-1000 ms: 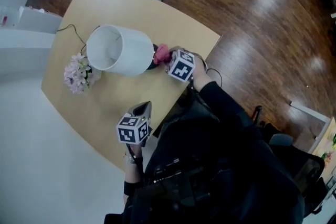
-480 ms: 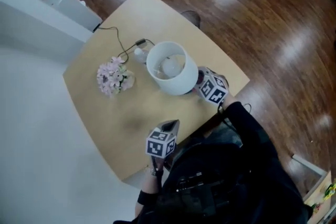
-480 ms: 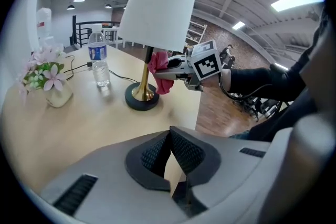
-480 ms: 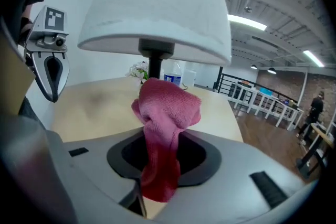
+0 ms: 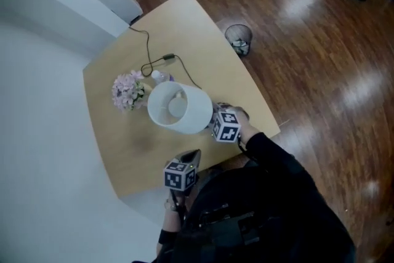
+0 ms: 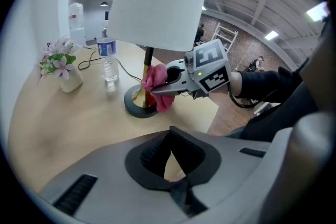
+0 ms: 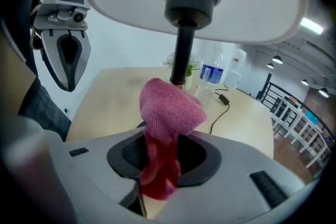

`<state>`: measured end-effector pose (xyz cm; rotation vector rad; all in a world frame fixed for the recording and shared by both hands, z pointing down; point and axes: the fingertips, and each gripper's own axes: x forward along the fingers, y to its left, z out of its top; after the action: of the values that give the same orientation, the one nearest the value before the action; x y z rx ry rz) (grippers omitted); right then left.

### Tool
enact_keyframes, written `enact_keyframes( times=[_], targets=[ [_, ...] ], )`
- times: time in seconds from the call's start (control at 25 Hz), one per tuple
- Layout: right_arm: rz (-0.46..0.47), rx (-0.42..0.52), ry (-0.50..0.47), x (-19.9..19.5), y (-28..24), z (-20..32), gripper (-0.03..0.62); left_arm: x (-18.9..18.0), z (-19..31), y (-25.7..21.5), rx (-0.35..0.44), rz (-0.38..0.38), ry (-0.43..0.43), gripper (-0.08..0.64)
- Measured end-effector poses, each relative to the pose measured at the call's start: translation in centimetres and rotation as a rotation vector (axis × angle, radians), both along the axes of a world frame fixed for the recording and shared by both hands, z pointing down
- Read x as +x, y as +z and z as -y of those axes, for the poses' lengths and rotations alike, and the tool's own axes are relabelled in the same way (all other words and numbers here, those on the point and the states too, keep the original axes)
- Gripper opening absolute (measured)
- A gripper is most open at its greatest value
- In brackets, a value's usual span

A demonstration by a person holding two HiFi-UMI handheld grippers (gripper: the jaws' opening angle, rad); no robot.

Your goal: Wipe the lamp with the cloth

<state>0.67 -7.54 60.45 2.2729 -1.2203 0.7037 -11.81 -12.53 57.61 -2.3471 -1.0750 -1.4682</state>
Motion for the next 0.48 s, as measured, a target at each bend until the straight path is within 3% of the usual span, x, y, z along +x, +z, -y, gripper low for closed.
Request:
enact_keyframes(
  times=[0.28,0.48],
  targets=[
    [0.093,-0.117,-0.161,-0.4,4.6,-1.1,0.127,-1.4,-4.3,-0.3,0.012,-0.023,-0.147,0.002],
    [0.158,-0.131,-0.167,-0.8,5.0,-2.8,0.127,-3.5,-5.0,0.5,0.026,0.018,-0.236,0.002]
  ],
)
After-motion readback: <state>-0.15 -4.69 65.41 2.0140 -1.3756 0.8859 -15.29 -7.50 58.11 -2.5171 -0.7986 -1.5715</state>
